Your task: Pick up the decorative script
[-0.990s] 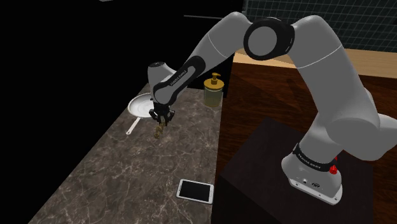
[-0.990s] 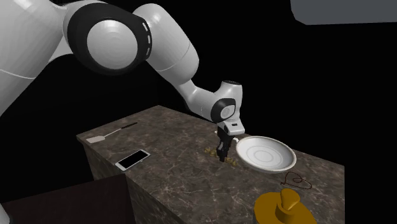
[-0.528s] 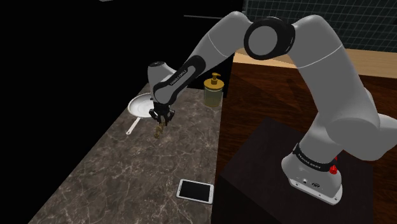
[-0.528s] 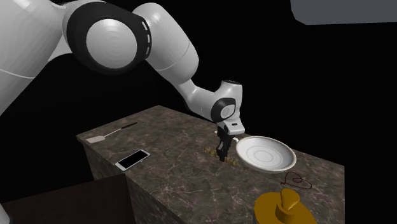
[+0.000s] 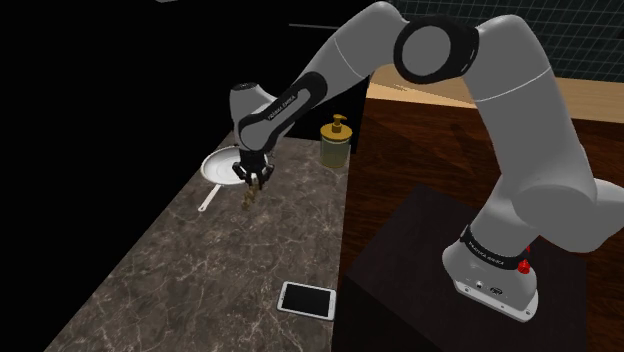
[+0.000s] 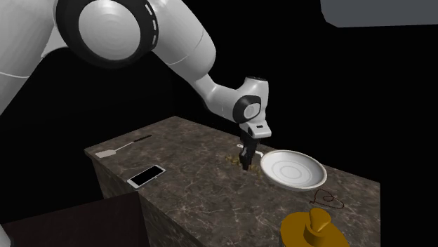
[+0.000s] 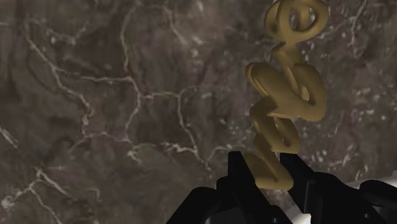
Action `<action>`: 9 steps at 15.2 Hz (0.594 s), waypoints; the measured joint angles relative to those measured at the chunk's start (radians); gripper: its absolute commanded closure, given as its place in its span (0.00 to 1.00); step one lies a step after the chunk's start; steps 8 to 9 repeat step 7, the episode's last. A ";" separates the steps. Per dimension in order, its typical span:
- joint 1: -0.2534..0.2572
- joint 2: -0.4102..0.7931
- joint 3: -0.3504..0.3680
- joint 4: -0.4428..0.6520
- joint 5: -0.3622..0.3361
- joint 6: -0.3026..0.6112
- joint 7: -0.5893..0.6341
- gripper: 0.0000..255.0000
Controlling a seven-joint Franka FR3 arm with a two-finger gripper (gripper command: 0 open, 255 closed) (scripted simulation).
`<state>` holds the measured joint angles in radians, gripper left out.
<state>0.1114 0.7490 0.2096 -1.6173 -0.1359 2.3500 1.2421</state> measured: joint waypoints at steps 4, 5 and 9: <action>-0.005 -0.040 0.007 -0.006 0.007 -0.033 -0.002 1.00; -0.006 -0.047 0.008 -0.002 0.009 -0.044 -0.003 1.00; -0.007 -0.060 0.010 -0.001 0.011 -0.059 -0.004 1.00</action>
